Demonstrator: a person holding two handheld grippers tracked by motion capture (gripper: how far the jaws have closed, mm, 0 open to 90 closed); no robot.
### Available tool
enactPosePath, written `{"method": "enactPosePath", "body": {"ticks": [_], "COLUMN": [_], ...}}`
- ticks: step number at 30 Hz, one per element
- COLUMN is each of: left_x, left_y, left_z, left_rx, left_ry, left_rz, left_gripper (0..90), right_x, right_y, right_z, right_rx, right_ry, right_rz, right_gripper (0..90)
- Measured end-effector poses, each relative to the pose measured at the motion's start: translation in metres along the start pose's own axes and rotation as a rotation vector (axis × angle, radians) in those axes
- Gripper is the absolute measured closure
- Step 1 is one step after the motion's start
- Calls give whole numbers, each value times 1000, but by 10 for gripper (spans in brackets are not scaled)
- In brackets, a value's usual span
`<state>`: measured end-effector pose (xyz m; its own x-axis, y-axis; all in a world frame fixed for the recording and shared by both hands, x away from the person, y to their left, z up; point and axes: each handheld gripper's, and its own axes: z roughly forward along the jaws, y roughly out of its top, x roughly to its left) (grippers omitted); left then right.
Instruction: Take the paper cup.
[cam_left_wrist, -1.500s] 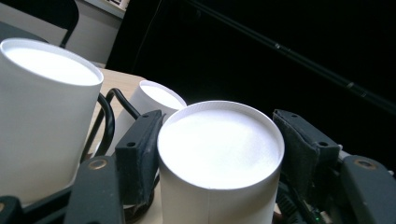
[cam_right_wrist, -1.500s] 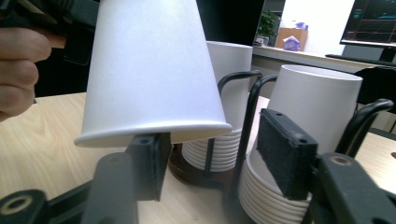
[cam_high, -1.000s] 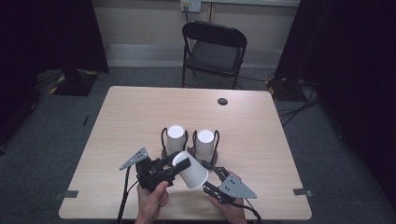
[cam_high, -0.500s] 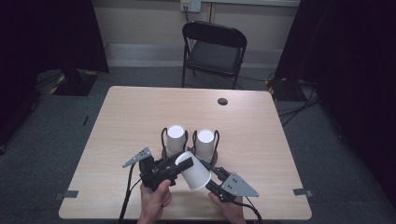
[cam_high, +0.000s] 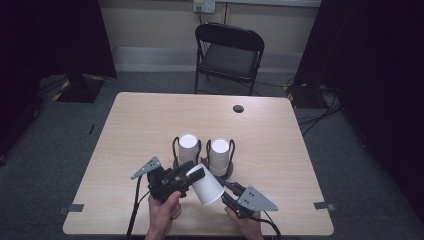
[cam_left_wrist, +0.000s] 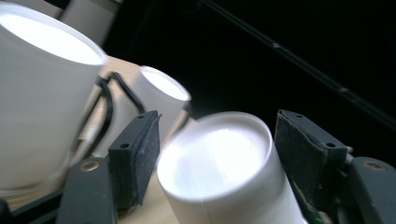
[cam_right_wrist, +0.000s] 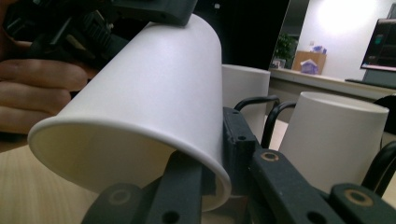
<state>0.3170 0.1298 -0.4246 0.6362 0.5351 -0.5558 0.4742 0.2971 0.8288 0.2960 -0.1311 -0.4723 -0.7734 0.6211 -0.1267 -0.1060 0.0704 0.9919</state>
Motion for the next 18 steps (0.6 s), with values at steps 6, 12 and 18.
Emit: {"method": "enactPosePath", "body": {"ticks": [6, 12, 18], "left_x": [1, -2, -1], "left_y": [1, 3, 5], "left_z": [-2, -4, -8], "left_rx": [-1, -7, -2], "left_ry": [29, 88, 121], "left_rz": [38, 124, 203], "left_gripper": [312, 292, 286], "right_x": [-2, -4, -6], "right_y": [1, 1, 3], "right_z": [-2, -3, -4], "right_rx": [37, 70, 123], "right_ry": [2, 6, 2], "right_rz": [28, 54, 65], "right_gripper": [865, 864, 866]}}
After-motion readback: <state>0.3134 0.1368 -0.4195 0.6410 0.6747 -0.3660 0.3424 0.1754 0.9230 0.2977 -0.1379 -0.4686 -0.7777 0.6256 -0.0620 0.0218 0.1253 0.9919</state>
